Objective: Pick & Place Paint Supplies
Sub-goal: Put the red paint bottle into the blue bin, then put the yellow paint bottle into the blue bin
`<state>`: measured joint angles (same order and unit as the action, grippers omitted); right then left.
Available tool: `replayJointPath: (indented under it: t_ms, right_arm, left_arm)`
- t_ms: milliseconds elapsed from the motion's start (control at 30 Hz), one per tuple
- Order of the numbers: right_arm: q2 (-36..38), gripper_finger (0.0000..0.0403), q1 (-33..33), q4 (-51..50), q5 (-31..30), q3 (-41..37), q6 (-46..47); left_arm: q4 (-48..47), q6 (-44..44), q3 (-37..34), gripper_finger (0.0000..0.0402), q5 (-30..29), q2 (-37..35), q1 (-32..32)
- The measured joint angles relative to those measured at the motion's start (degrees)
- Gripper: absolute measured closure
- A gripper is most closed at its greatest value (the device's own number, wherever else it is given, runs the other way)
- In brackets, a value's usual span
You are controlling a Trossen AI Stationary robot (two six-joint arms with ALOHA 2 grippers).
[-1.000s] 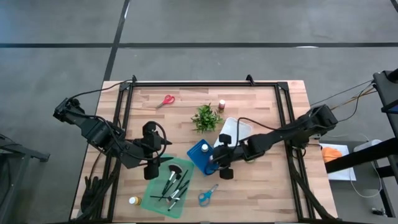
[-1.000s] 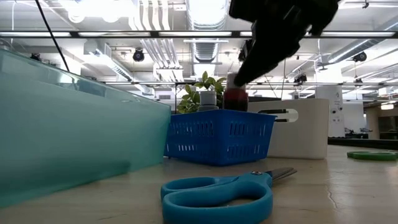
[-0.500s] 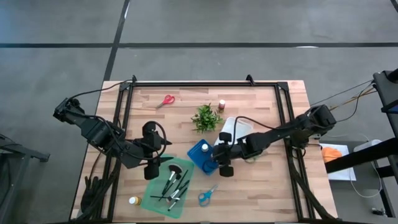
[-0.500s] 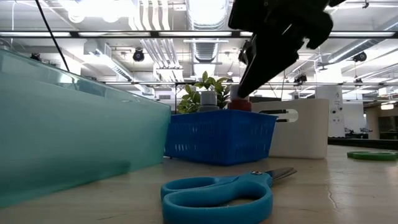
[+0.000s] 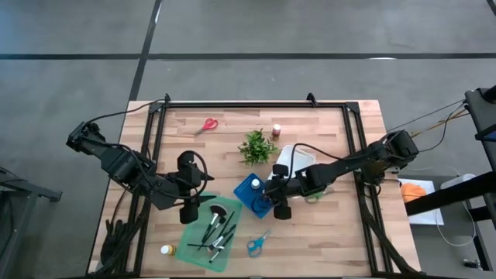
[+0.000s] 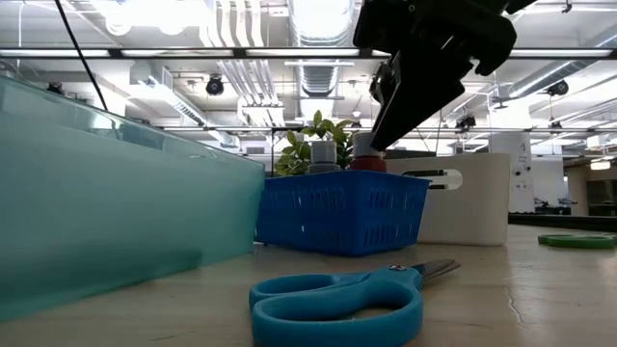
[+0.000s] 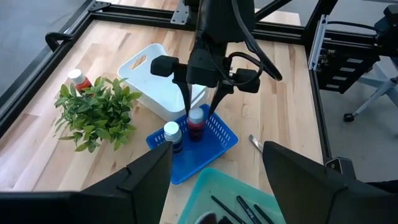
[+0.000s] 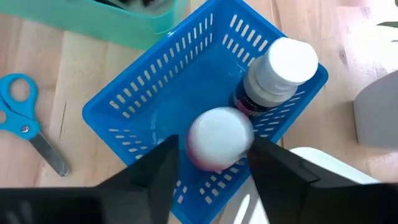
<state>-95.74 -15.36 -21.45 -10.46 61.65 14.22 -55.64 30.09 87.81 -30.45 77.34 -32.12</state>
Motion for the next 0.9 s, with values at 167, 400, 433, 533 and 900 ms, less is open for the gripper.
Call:
replayJointPath:
  t_ms: [167,400,433,533,900]
  right_arm:
    - [0.0,0.0171,0.2,-0.2,-0.2,0.0,0.7]
    - [1.9,0.0164,0.2,-1.2,-0.1,0.0,2.6]
    - [2.5,0.0164,0.2,-1.6,-0.1,0.0,2.9]
    - [5.2,0.0163,0.1,-3.6,-0.1,0.0,4.2]
    - [17.1,0.0163,-0.7,-6.9,-0.2,0.0,11.1]
  left_arm:
    - [0.0,0.0,0.0,0.0144,0.0,0.0,0.0]
    - [-0.9,0.0,0.0,0.0144,0.4,0.0,0.0]
    - [-1.3,-0.1,0.0,0.0144,1.0,0.0,0.0]
    - [-1.9,-0.2,0.0,0.0144,6.0,-0.1,0.0]
    - [-11.2,11.3,0.0,0.0144,29.2,3.6,-10.6]
